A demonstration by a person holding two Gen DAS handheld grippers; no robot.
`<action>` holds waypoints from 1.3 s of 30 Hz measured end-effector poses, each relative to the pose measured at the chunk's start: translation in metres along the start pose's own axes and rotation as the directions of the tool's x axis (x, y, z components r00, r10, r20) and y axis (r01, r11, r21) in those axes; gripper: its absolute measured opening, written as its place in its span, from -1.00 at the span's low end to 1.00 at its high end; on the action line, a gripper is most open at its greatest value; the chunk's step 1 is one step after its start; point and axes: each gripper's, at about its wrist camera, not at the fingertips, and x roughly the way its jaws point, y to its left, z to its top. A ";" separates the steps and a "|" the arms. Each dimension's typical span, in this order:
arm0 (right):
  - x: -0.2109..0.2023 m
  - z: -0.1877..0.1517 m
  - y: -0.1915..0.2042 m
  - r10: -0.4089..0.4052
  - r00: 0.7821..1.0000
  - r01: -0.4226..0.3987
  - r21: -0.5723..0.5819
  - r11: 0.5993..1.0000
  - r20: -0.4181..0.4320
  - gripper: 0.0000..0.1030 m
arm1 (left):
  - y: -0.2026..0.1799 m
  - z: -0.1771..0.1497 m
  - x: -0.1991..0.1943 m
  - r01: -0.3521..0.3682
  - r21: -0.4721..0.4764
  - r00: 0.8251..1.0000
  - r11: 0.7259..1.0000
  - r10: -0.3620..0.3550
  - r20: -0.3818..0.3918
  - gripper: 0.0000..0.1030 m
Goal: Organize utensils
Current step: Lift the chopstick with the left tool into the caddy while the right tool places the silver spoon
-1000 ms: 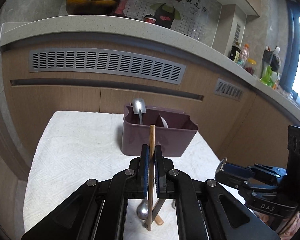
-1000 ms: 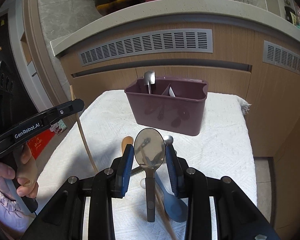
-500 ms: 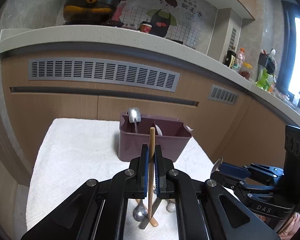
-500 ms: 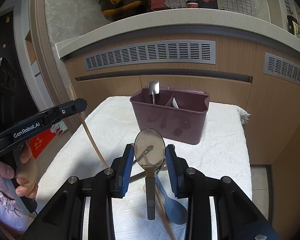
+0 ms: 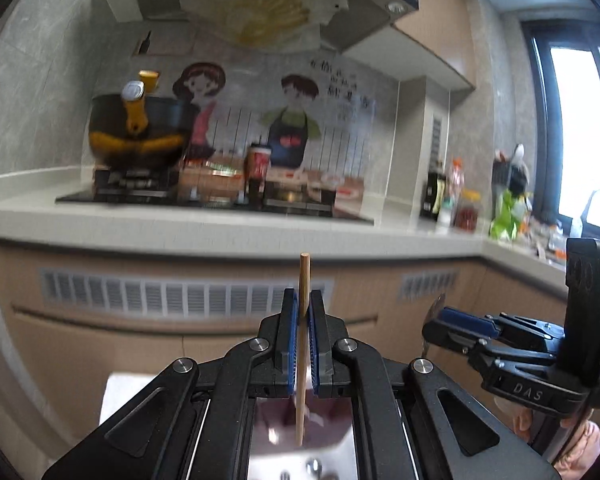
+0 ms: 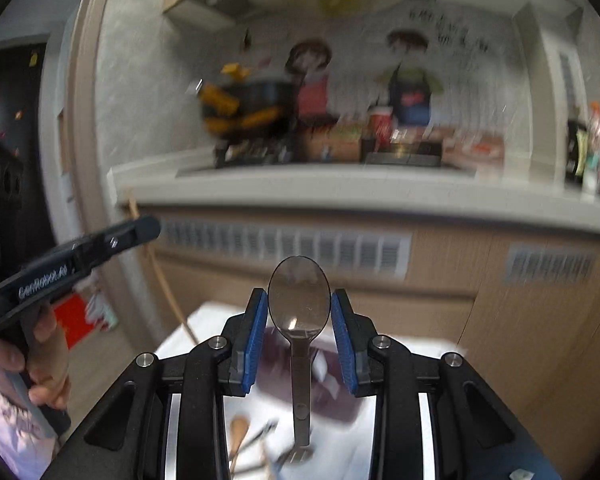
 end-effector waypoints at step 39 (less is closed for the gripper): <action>0.089 -0.147 -0.023 -0.213 0.924 0.211 -0.039 0.977 -0.319 0.91 | 0.058 -0.155 0.084 -0.145 -0.117 0.916 0.983 0.088 -0.390 0.39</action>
